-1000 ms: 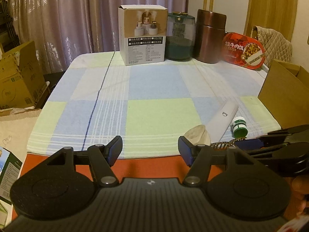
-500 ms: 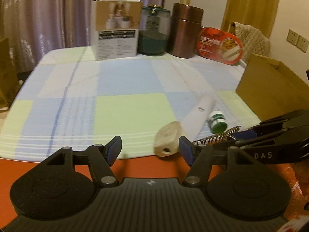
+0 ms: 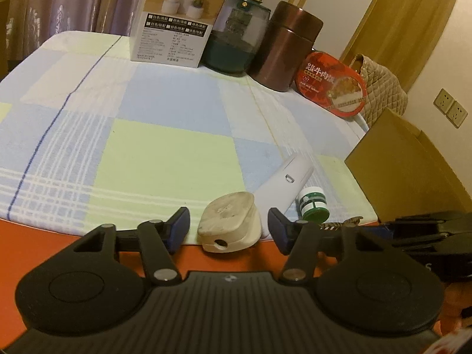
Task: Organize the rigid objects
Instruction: 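Grasp the striped hair clip with the right gripper while the left gripper grasps the cream plug adapter, then carry the plug adapter and hair clip over the cardboard box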
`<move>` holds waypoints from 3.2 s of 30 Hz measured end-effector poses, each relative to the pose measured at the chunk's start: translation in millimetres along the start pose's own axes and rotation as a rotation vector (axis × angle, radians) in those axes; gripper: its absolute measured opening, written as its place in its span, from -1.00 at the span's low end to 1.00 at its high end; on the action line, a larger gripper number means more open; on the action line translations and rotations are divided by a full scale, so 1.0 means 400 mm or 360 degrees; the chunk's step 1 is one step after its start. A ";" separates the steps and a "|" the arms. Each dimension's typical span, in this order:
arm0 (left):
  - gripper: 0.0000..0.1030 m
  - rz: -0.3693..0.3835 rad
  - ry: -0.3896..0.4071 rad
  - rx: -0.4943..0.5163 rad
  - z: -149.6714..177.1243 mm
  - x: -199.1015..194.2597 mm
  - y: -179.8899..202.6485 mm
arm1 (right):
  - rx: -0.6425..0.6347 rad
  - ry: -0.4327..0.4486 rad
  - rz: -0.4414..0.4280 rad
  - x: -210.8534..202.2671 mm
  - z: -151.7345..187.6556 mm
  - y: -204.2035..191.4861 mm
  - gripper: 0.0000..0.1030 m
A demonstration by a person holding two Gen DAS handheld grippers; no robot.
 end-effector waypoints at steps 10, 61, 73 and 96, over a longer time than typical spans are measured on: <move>-0.19 0.0003 -0.0038 -0.0021 0.009 0.017 0.002 | -0.0006 0.0000 -0.0004 0.004 -0.001 -0.007 -0.47; -0.20 -0.0359 0.0218 0.0154 0.073 -0.510 0.425 | -0.0073 0.0628 -0.0048 -0.536 0.222 -0.035 -0.47; -0.20 -0.0242 0.0271 0.0283 0.076 -0.557 0.617 | -0.0014 0.0709 0.0052 -0.679 0.319 0.052 -0.47; -0.20 -0.0062 0.0300 0.0449 0.035 -0.529 0.864 | 0.0117 0.0775 0.0269 -0.853 0.366 0.283 -0.47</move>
Point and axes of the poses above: each gripper's, at about its wrist camera, not at the fingertips, and x roughly the way its jaws point, y to its right, z to its underside, the point moved 2 cm from there along x, roughly the way its jaws point, and after that the axes turned 14 degrees about x, right-handed, at the moved point
